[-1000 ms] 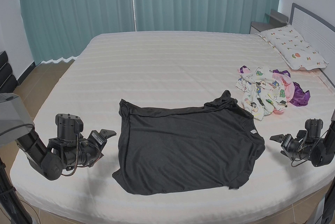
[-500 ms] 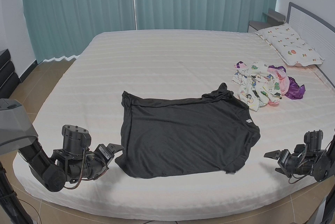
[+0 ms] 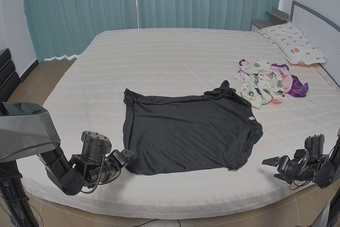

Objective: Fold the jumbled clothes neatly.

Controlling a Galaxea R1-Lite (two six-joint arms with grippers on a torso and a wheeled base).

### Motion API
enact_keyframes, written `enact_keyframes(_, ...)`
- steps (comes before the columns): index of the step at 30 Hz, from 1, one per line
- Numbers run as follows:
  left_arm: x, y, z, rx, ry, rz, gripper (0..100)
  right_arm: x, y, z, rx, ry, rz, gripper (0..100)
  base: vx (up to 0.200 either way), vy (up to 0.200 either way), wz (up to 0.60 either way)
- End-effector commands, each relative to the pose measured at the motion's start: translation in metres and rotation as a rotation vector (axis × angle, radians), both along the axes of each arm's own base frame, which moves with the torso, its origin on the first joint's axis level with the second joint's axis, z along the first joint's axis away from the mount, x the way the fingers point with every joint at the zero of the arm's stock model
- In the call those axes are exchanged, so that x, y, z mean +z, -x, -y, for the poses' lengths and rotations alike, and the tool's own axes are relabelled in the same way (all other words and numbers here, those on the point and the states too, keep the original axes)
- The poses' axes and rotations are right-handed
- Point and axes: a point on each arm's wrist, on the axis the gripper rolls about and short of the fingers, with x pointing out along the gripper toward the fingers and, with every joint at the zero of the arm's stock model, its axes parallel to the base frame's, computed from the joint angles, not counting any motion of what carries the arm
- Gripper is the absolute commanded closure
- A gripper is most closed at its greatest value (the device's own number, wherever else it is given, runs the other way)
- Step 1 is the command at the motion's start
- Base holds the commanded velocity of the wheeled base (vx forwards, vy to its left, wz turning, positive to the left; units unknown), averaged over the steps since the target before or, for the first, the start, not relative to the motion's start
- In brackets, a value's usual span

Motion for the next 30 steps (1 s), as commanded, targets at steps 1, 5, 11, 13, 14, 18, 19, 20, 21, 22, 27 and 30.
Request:
enact_keyframes(1, -0.008, -0.010, 0.009, -0.012, -0.005, -0.003, 0, -0.002, -0.001, -0.001, 0.006, -0.003, -0.007, 0, 0.000, 0.000, 0.00)
enact_keyframes(5, -0.008, -0.018, 0.013, -0.003, -0.007, 0.016, 0, -0.002, -0.001, -0.001, 0.008, -0.004, -0.005, 0, 0.000, 0.000, 0.00)
enact_keyframes(11, -0.012, -0.033, 0.017, 0.032, -0.024, 0.041, 0, -0.003, -0.002, -0.004, 0.020, -0.004, 0.002, 0, 0.000, 0.000, 0.00)
enact_keyframes(13, -0.014, -0.035, 0.018, 0.033, -0.029, 0.033, 0, -0.004, -0.002, -0.005, 0.022, -0.003, 0.000, 0, 0.000, 0.000, 0.00)
enact_keyframes(14, -0.016, -0.037, 0.017, 0.038, -0.036, 0.024, 0, -0.005, -0.002, -0.004, 0.020, -0.002, -0.004, 0, 0.000, 0.000, 0.00)
enact_keyframes(18, -0.014, -0.040, 0.013, 0.069, -0.049, 0.029, 100, -0.006, -0.002, -0.004, 0.019, -0.001, -0.012, 0, 0.000, 0.000, 0.00)
enact_keyframes(19, -0.014, -0.040, 0.013, 0.072, -0.051, 0.029, 100, -0.007, -0.003, -0.004, 0.019, -0.001, -0.013, 0, 0.000, 0.000, 0.00)
enact_keyframes(20, -0.014, -0.039, 0.010, 0.089, -0.064, 0.027, 100, -0.007, -0.003, -0.005, 0.023, 0.003, -0.015, 0, 0.000, 0.000, 0.00)
enact_keyframes(21, -0.016, -0.038, 0.008, 0.096, -0.077, 0.020, 100, -0.008, -0.002, -0.005, 0.022, 0.004, -0.019, 0, 0.000, 0.000, 0.00)
enact_keyframes(22, -0.017, -0.037, 0.005, 0.107, -0.095, 0.010, 100, -0.008, -0.002, -0.005, 0.021, 0.003, -0.018, 0, 0.000, 0.000, 0.00)
enact_keyframes(27, -0.010, -0.027, -0.016, 0.151, -0.129, -0.037, 100, -0.008, -0.001, -0.005, 0.021, 0.003, -0.022, 0, 0.000, 0.000, 0.00)
enact_keyframes(30, -0.004, -0.024, -0.026, 0.174, -0.125, -0.029, 100, -0.008, -0.001, -0.005, 0.023, 0.000, -0.021, 0, 0.000, 0.000, 0.00)
